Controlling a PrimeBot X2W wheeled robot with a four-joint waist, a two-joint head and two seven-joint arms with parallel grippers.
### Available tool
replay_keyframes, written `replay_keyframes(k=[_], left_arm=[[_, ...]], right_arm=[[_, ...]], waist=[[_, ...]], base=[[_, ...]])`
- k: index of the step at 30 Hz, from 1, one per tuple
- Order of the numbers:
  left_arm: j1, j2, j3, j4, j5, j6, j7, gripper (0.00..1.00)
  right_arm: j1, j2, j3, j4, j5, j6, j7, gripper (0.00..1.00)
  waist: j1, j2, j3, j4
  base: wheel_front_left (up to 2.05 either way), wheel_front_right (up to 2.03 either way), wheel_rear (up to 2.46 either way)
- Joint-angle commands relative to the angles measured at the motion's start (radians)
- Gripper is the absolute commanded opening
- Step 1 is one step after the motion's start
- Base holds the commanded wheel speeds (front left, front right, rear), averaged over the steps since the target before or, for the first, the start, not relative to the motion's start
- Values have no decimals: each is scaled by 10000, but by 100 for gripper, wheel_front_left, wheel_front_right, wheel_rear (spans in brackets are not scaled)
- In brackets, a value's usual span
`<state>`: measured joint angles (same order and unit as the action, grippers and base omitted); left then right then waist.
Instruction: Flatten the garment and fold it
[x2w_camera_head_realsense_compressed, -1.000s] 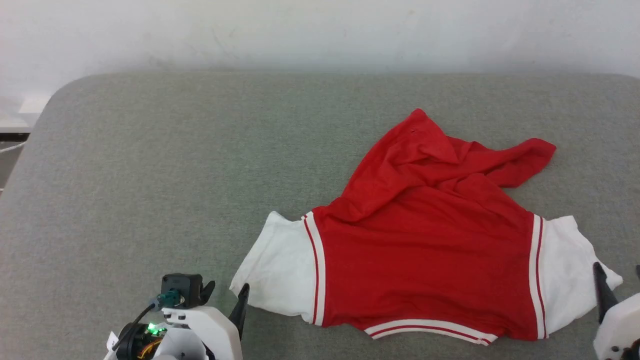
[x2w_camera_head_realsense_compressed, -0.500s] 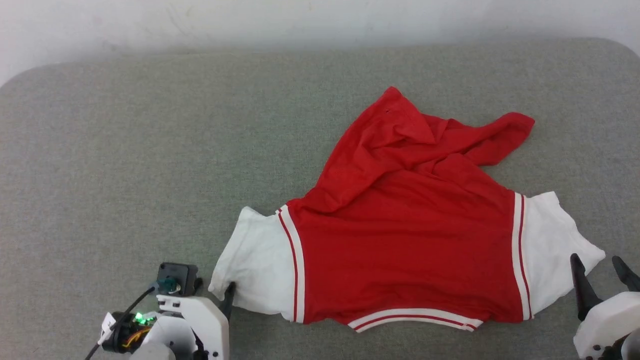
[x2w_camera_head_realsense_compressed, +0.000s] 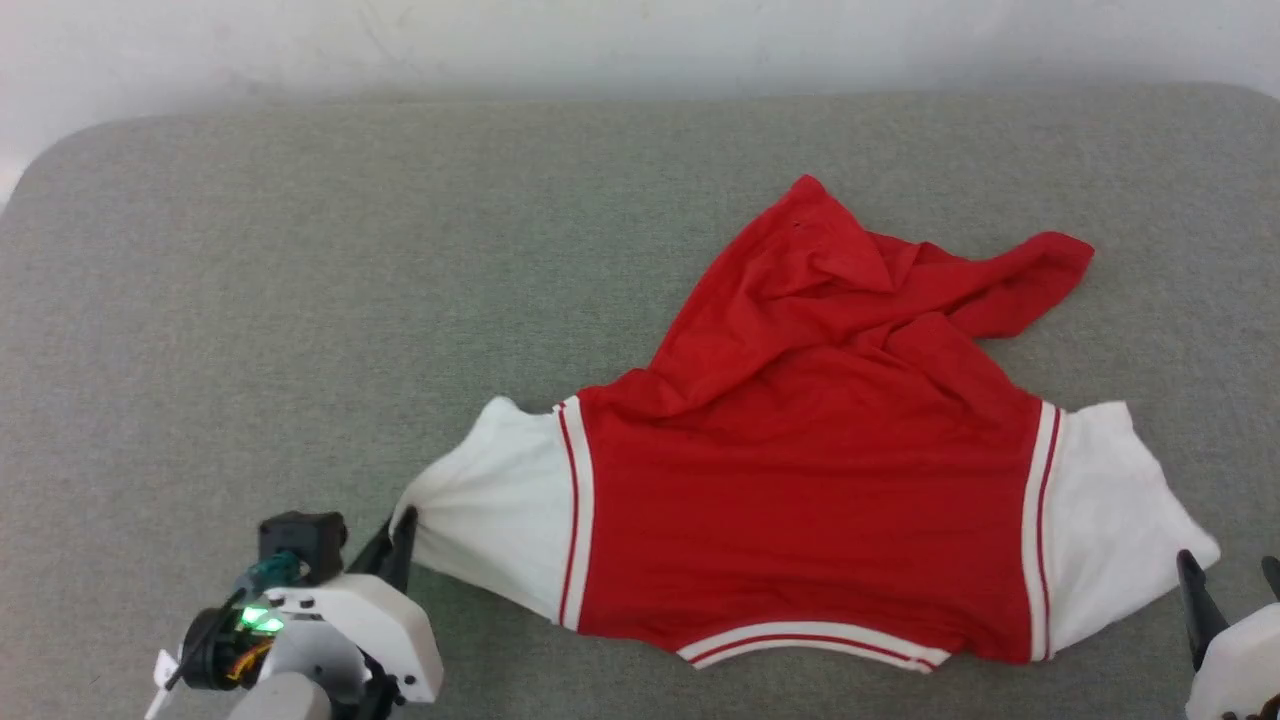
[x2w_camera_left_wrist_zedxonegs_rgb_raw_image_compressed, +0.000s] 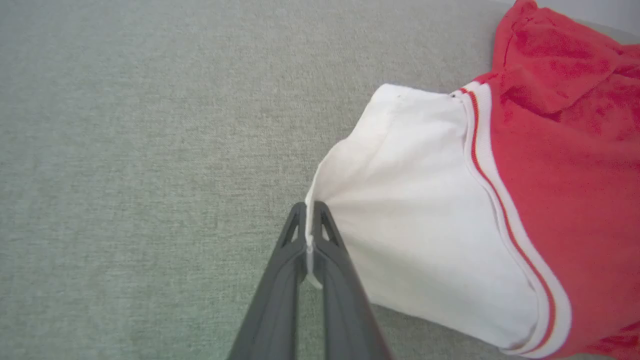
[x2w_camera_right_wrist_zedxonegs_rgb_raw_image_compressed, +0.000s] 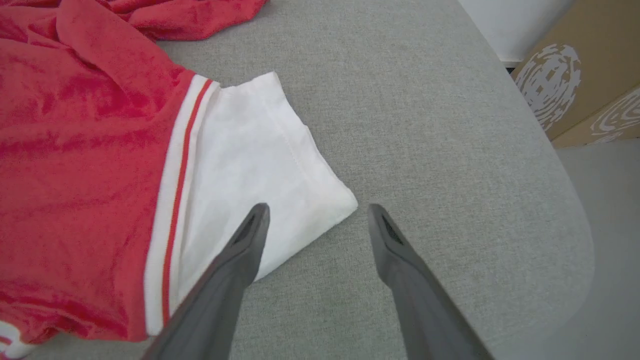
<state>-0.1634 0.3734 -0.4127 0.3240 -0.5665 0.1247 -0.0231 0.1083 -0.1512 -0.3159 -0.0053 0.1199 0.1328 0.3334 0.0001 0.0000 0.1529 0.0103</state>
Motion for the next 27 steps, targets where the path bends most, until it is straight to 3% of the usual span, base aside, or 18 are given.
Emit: replay_keyframes(k=[1,6,16,21,22,23,27], left_arm=[[106,76,103,-74,-48,96,-87,0],[408,190,663,-1050,-478,253,-411,0],[622,377,509,-2252,-390,551,49,0],[605,419,382,-2622,-349,608,264,0],[609,439,354,-2668,-341,612,317,0],[615,460,326,-2710,-337,613,370,0],[683,616,289,-2882,-337,595,521,0]], right_arm=[[58,-38,-1,26,18,-21,30,100],[-17,-394,114,459,-33,-21,527,100],[-545,-704,367,1786,145,-21,1105,100],[-646,-668,988,2562,508,-21,1671,100],[-654,-671,1083,2677,610,-21,1735,36],[-662,-690,1169,2762,702,-21,1751,0],[-723,-779,1331,2749,1100,-21,1467,0]], waist=[[-1,0,-116,156],[-1,0,-105,427],[-1,0,161,883],[-1,0,259,1015],[-1,0,257,1027],[-1,0,244,1035],[-1,0,24,953]], base=[[0,0,0],[0,0,0],[0,0,0],[0,0,0],[0,0,0],[0,0,0],[0,0,0]])
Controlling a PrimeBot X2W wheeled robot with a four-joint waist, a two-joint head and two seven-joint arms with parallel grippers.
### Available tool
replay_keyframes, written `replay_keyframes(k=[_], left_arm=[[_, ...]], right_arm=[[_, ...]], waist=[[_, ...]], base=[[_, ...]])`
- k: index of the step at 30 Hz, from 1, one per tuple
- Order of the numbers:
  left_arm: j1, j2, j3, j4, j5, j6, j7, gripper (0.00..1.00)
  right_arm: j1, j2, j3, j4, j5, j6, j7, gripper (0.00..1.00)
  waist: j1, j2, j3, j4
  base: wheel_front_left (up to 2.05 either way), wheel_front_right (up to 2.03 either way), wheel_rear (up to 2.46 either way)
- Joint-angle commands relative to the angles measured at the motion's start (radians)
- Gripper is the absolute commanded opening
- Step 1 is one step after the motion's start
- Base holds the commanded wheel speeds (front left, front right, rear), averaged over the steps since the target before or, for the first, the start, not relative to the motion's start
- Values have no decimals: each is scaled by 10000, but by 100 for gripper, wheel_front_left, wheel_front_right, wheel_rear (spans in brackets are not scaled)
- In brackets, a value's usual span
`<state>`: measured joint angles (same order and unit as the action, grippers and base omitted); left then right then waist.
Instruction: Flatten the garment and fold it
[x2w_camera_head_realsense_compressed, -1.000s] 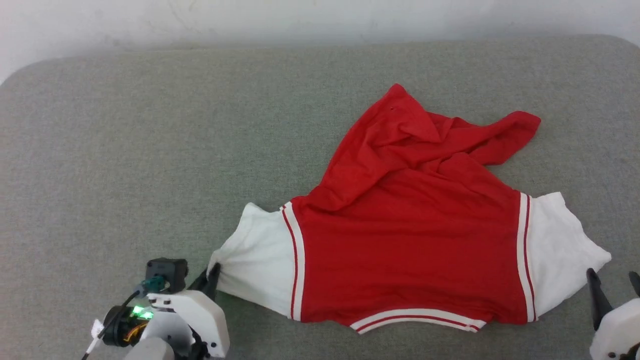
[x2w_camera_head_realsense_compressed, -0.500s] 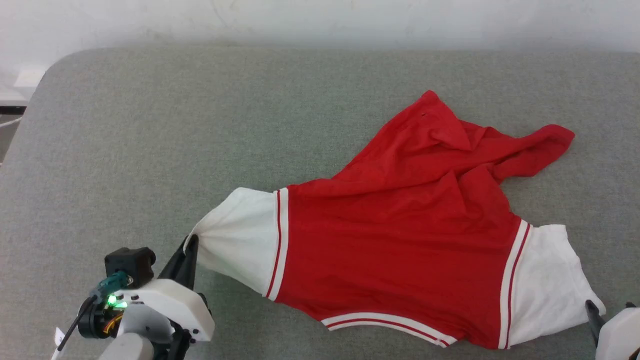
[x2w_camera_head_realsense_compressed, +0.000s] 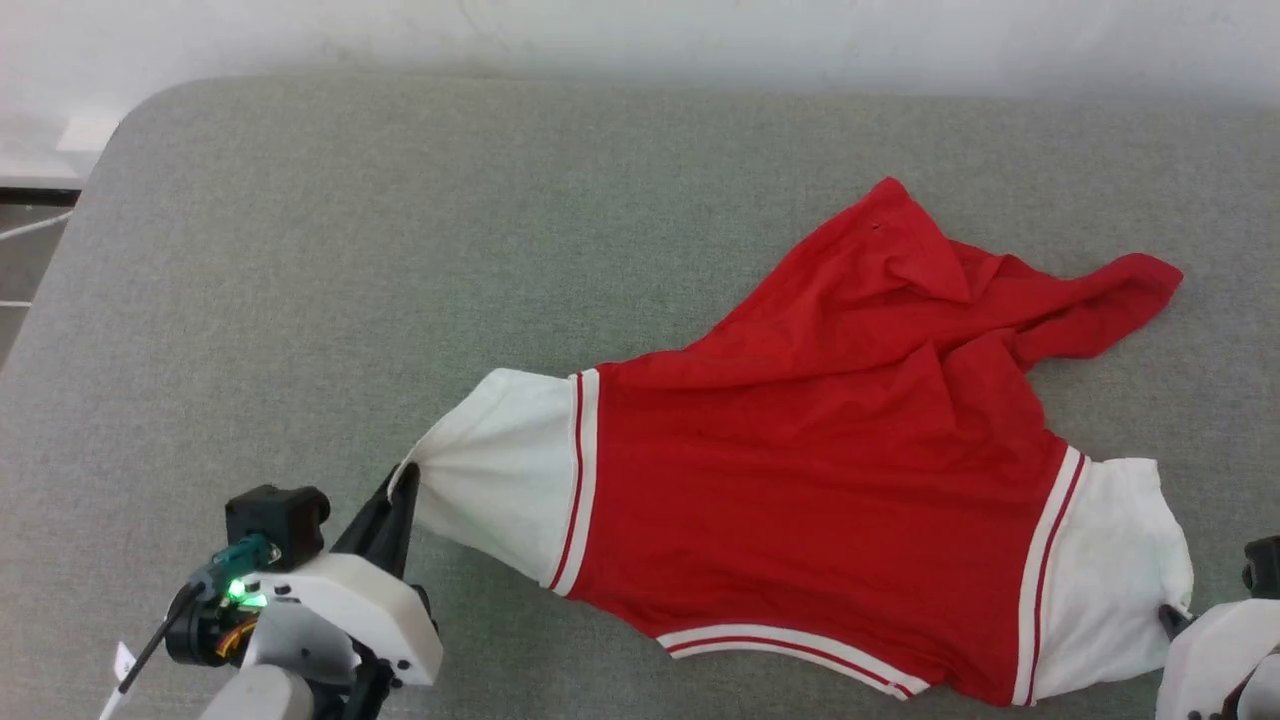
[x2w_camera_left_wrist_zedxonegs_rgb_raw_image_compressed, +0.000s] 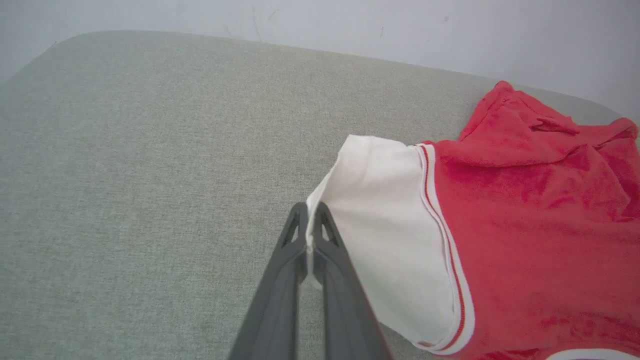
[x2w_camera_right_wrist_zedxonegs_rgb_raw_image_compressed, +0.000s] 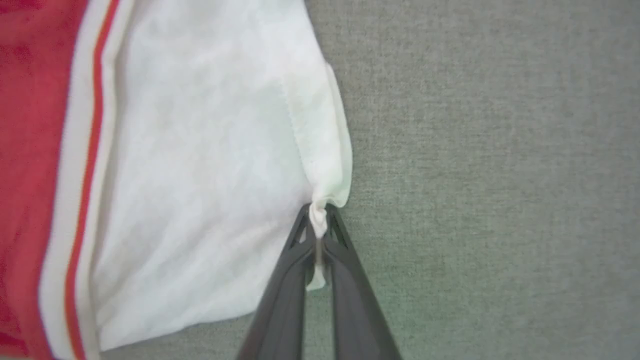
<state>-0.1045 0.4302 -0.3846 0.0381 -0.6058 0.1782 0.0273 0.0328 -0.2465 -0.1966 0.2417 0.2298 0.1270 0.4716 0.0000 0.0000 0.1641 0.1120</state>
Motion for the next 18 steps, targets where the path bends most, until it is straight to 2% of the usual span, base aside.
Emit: replay_keyframes(k=[1,5,9,13,18], left_arm=[[110,74,37,-126,32,42,-22,0],[227,63,339,-800,-352,-39,-196,0],[219,223,679,-1677,-674,-41,-107,0],[-106,388,1105,-2627,-1127,-71,176,0],[-860,702,1757,-3627,-1432,58,486,0]], right_arm=[[17,163,165,139,155,37,-15,0],[8,-101,265,-874,949,37,-195,0],[-110,-714,300,-2396,1687,37,-205,0],[-511,-1484,49,-3999,1800,37,-445,0],[-1574,-1537,-292,-5336,2044,37,-149,0]], waist=[[0,0,-173,-110],[0,0,-602,-334],[0,0,-1045,-559],[0,0,-1414,-672],[0,0,-1716,-840]], base=[[0,0,0],[0,0,0],[0,0,0],[0,0,0],[0,0,0]])
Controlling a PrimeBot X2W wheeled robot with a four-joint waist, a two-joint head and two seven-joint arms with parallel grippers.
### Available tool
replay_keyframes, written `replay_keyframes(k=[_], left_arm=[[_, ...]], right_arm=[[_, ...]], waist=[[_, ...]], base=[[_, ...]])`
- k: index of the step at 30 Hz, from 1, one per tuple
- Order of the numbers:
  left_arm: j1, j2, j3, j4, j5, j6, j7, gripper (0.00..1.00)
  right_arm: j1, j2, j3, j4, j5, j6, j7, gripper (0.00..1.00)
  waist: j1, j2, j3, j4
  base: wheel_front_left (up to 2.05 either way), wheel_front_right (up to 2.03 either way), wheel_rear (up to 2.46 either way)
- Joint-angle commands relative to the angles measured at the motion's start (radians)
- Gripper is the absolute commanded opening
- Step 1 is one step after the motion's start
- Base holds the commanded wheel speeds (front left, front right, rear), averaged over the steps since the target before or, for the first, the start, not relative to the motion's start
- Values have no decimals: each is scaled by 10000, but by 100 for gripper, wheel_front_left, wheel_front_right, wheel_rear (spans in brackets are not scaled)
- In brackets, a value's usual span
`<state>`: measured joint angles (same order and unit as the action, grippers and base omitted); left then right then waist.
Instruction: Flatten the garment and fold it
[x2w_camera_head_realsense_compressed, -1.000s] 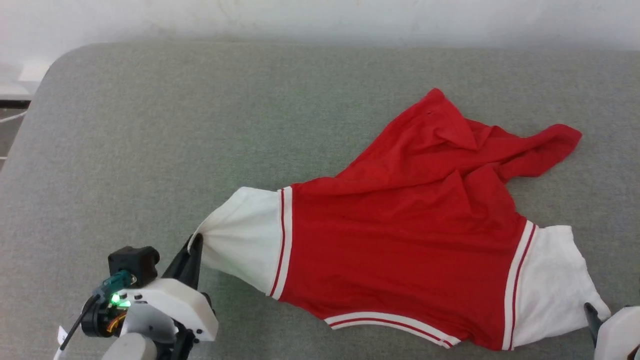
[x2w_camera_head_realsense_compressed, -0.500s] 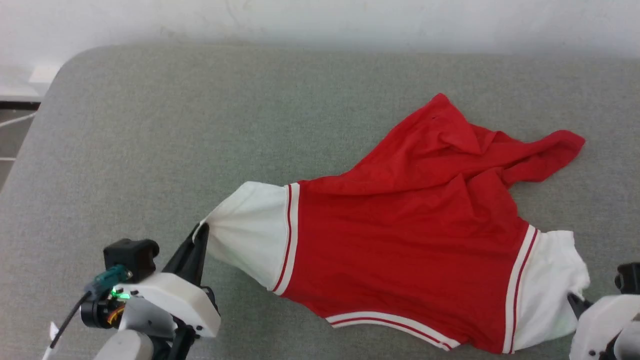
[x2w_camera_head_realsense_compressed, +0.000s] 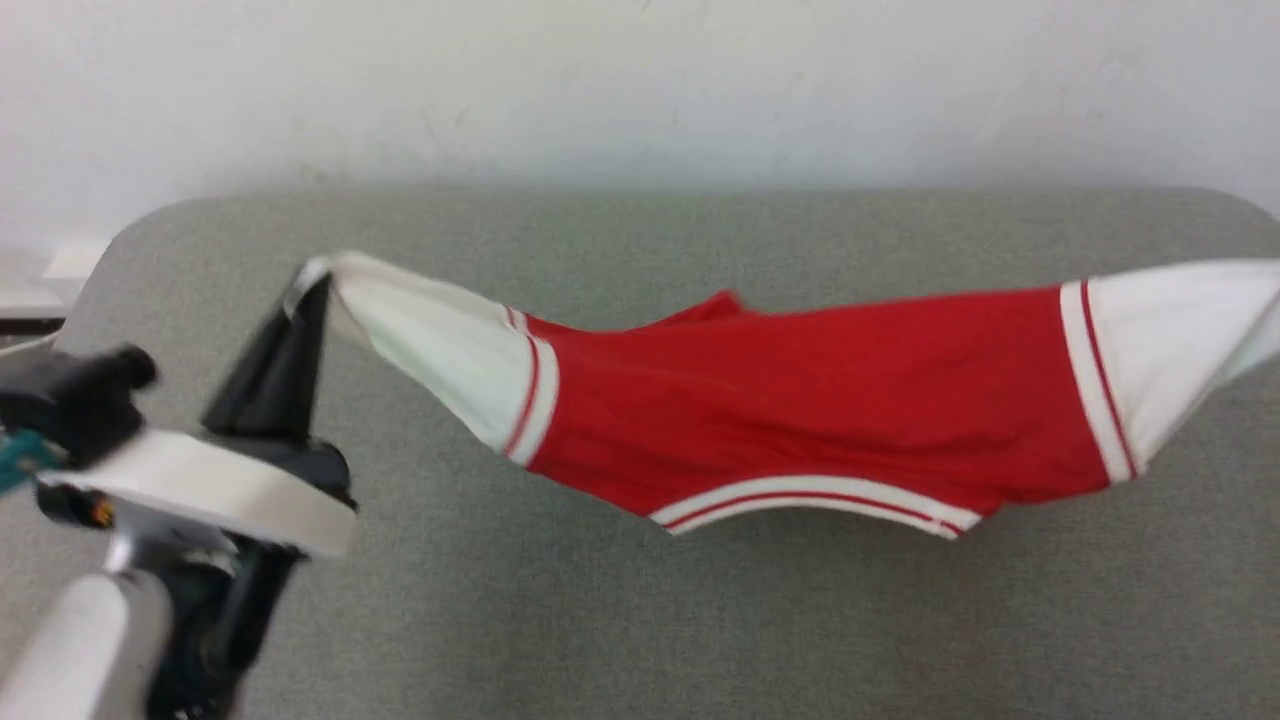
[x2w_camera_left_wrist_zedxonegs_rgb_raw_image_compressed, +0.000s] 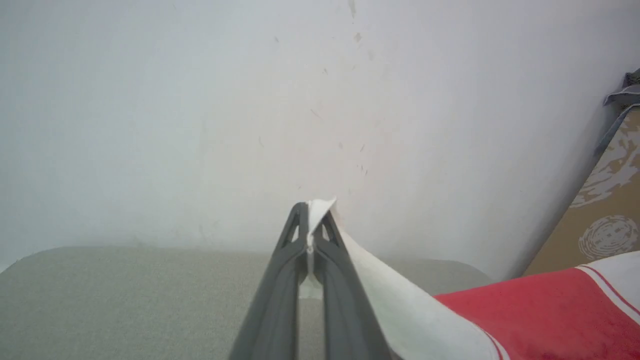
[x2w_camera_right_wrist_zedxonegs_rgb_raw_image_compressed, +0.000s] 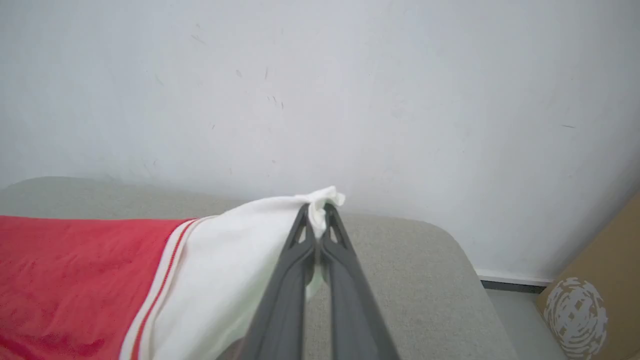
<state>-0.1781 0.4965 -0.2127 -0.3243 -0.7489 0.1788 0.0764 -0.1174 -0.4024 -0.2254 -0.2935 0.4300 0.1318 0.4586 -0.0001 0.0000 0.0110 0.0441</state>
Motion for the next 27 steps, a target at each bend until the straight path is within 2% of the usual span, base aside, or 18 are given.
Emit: replay_keyframes(k=[1,7,13,18,23,27], left_arm=[[-318,54,218,-168,-95,105,14,0],[-1297,496,901,-560,-232,237,297,0],[-2467,519,1515,-263,-875,320,556,0],[-3806,552,1611,677,-1318,231,964,0],[-5664,994,1532,1920,-1112,14,1259,0],[-7366,1147,1370,3029,-911,-237,1296,0]], right_arm=[[-328,66,-106,-115,96,-11,85,0],[-1554,-353,177,-132,242,-11,671,0],[-3262,-1052,833,658,726,-11,696,0],[-4992,-1637,1713,1853,724,-11,139,0],[-7305,-1743,2544,3198,348,-11,-742,0],[-9256,-1577,3018,4475,70,-11,-1370,0]], waist=[[1,0,-244,-193],[1,0,-757,-409],[1,0,-597,-662],[1,0,193,-876],[1,0,1459,-1057],[1,0,2472,-1120]], base=[[0,0,0],[0,0,0],[0,0,0],[0,0,0],[0,0,0],[0,0,0]])
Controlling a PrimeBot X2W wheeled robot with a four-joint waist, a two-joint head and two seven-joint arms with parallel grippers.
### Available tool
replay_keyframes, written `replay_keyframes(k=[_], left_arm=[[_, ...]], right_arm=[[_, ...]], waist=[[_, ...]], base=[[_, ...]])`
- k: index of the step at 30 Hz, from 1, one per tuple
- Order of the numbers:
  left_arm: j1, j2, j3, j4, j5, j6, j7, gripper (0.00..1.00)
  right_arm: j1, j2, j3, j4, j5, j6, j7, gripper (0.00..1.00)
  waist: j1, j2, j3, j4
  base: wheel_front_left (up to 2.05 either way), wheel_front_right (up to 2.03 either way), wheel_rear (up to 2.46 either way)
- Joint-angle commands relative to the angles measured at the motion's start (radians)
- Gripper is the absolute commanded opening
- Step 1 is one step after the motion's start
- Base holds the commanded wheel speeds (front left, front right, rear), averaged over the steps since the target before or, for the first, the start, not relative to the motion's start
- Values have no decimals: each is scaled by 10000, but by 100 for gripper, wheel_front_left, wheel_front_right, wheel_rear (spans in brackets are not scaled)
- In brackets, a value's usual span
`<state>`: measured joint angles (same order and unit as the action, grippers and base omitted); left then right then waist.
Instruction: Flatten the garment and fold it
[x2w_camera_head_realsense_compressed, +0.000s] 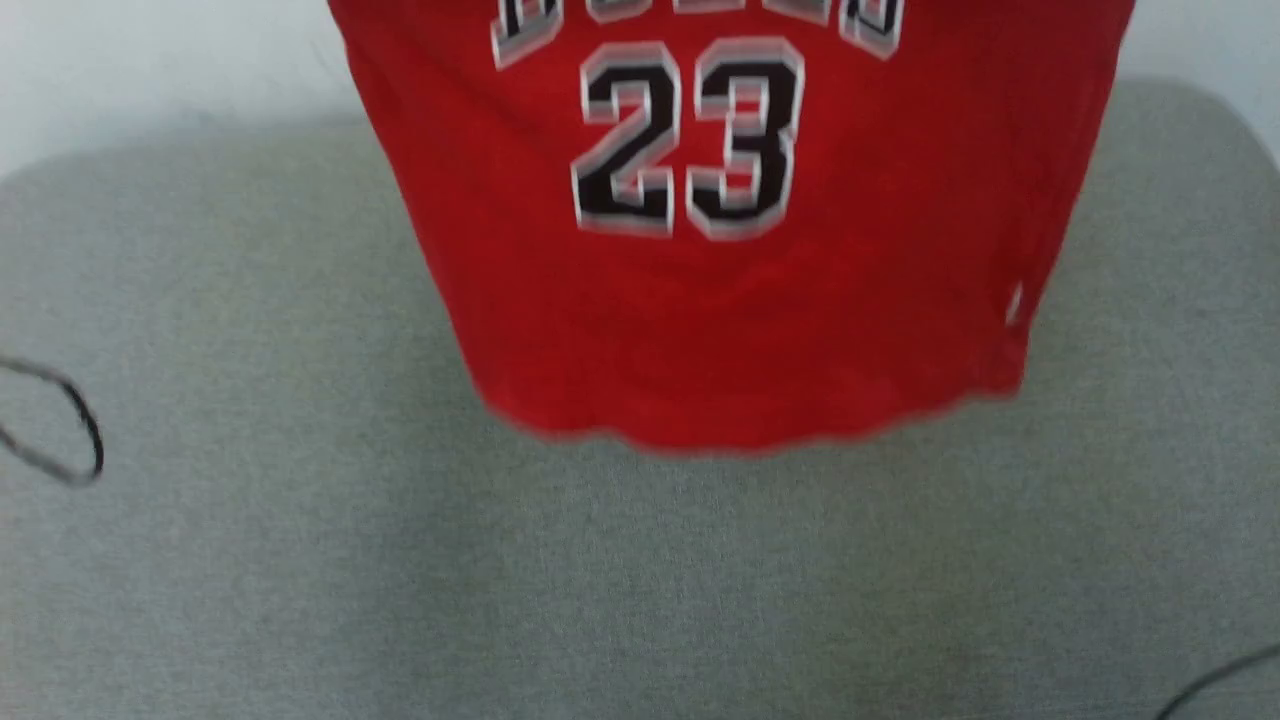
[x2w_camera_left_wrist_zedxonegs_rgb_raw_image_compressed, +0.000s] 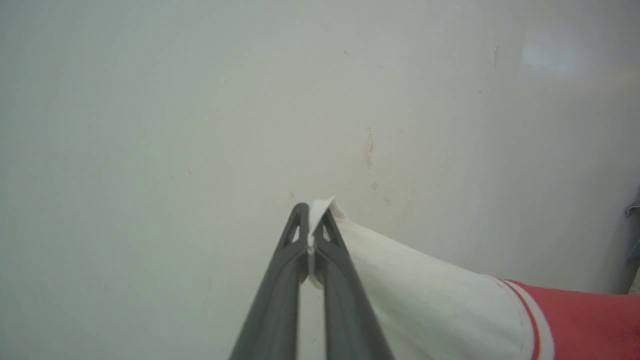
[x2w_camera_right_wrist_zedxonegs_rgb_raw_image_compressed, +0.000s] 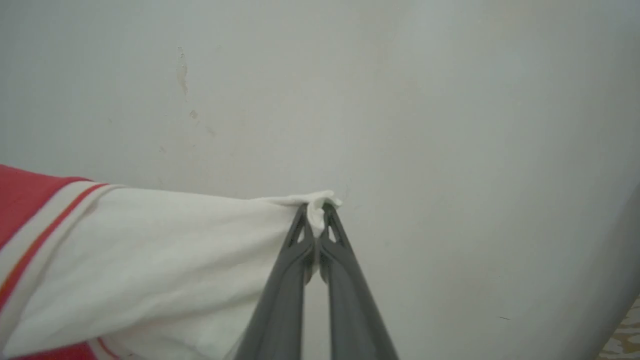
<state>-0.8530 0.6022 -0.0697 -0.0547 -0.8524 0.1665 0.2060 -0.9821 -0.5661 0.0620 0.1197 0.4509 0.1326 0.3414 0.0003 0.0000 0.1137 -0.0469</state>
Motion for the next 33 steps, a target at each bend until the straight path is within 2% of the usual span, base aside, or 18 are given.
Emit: replay_keyframes(k=[1,2,7,13,20,26,33], left_arm=[[-1044,98,-134,615,208,-176,-24,0],[-1044,98,-134,615,208,-176,-24,0],[-3233,-21,-581,2038,747,-411,-269,0],[-5464,-570,-988,3490,1132,-682,-837,0],[-6845,-1173,-1182,4753,1342,-910,-1741,0],[-6658,-1498,-1335,5531,1409,-1186,-2516,0],[-4414,-1668,-1775,6172,1420,-1736,-3207,0]], right_arm=[[-1050,77,269,640,-202,-19,-339,0],[-1050,77,269,640,-202,-19,-339,0],[-3135,77,962,2083,-395,-19,-1148,0],[-4974,253,1619,3910,-774,-19,-1792,0],[-6205,637,2010,5651,-1155,-19,-2450,0],[-6127,1009,2581,6569,-1195,-19,-3119,0],[-4414,1154,3147,7422,-769,-19,-3683,0]], waist=[[-3,0,1668,-192],[-3,0,1668,-192],[-3,0,2788,-94],[-3,0,3865,97],[-3,0,4757,414],[-3,0,4985,667],[-3,0,4262,895]], base=[[0,0,0],[0,0,0],[0,0,0],[0,0,0],[0,0,0],[0,0,0],[0,0,0]])
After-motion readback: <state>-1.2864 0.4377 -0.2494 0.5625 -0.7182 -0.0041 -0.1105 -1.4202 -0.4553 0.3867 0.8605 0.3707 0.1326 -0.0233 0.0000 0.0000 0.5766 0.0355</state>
